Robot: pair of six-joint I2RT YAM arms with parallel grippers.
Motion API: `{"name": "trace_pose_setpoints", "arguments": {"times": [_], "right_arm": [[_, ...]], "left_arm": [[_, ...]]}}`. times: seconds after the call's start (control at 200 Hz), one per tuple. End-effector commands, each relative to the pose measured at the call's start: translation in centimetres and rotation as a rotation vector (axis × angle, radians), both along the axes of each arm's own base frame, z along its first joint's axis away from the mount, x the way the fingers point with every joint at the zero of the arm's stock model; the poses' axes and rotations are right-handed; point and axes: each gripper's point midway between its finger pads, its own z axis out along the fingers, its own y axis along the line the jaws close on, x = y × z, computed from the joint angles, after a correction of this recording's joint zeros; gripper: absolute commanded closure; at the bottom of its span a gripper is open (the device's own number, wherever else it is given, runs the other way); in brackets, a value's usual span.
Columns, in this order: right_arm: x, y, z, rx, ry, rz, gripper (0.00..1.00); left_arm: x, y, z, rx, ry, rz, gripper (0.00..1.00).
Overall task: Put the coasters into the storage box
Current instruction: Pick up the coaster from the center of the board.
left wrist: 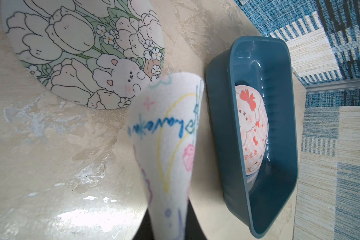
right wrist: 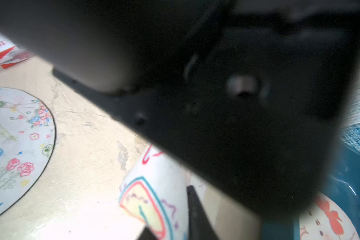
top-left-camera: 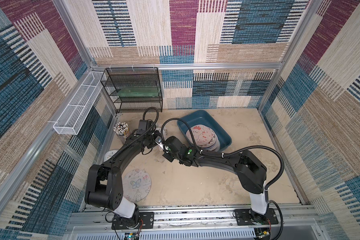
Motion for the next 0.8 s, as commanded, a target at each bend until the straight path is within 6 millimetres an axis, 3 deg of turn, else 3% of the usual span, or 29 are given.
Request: {"name": "trace_pose_setpoints", "arguments": {"times": [0.0,0.115,0.25,0.346,0.521,0.791], "right_arm": [[1.0,-0.2,1.6,0.032,-0.053,-0.039,0.97],[1.4,-0.9,2.4,0.054,-0.063,-0.065,1.00],[2.5,-2.7,3.3,0.067,-0.092,-0.124,1.00],[3.5,-4.3,3.9,0.056,-0.116,-0.174,1.00],[5.8,-7.9,5.1,0.027,-0.157,-0.283,1.00],[9.3,-14.0,8.3,0.051,-0.220,-0.447,1.00]], "left_arm": [[-0.1,-0.5,0.0,-0.004,0.009,-0.032,0.84],[0.0,-0.3,-0.2,0.008,0.013,-0.022,0.68],[0.0,0.0,-0.3,0.015,0.005,-0.012,0.39],[0.0,0.1,0.1,0.026,-0.010,-0.010,0.26],[-0.1,0.6,0.9,0.040,-0.041,0.000,0.18],[-0.9,1.1,2.6,0.047,-0.092,0.015,0.16]]}}
